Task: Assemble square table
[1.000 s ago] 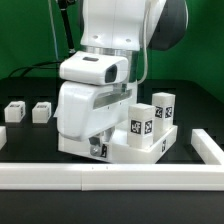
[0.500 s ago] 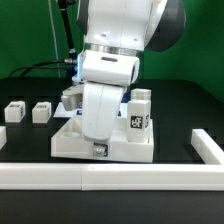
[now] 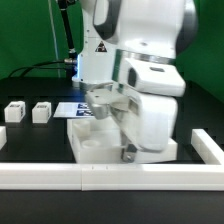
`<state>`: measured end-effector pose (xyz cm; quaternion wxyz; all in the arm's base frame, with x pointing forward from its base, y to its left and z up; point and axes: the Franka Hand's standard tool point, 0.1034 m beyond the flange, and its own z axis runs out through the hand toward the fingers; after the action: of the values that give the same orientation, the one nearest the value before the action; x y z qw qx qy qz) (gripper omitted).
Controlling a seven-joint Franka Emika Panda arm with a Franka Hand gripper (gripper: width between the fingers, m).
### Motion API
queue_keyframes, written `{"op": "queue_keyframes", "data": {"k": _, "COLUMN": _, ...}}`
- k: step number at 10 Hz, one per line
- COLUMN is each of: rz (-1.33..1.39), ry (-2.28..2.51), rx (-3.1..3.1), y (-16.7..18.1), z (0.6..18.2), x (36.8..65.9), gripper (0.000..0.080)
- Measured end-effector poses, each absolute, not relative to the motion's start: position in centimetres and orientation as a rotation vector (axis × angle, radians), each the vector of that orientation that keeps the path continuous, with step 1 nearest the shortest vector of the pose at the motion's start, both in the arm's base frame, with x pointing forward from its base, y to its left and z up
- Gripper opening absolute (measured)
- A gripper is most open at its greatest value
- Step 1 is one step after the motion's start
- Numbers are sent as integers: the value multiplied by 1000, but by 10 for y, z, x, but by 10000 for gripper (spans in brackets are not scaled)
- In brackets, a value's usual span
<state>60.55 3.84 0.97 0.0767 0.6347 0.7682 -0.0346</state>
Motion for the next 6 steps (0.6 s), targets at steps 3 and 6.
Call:
{"op": "queue_keyframes", "data": {"k": 3, "rz": -140, "ry": 2427, "rx": 1721, "y": 54, "z": 11, "x": 616, "gripper": 54}}
{"op": "queue_keyframes", "data": {"k": 6, "rz": -187, "ry": 2558, "rx": 1524, "y": 47, "z": 8, "x": 613, "gripper": 54}}
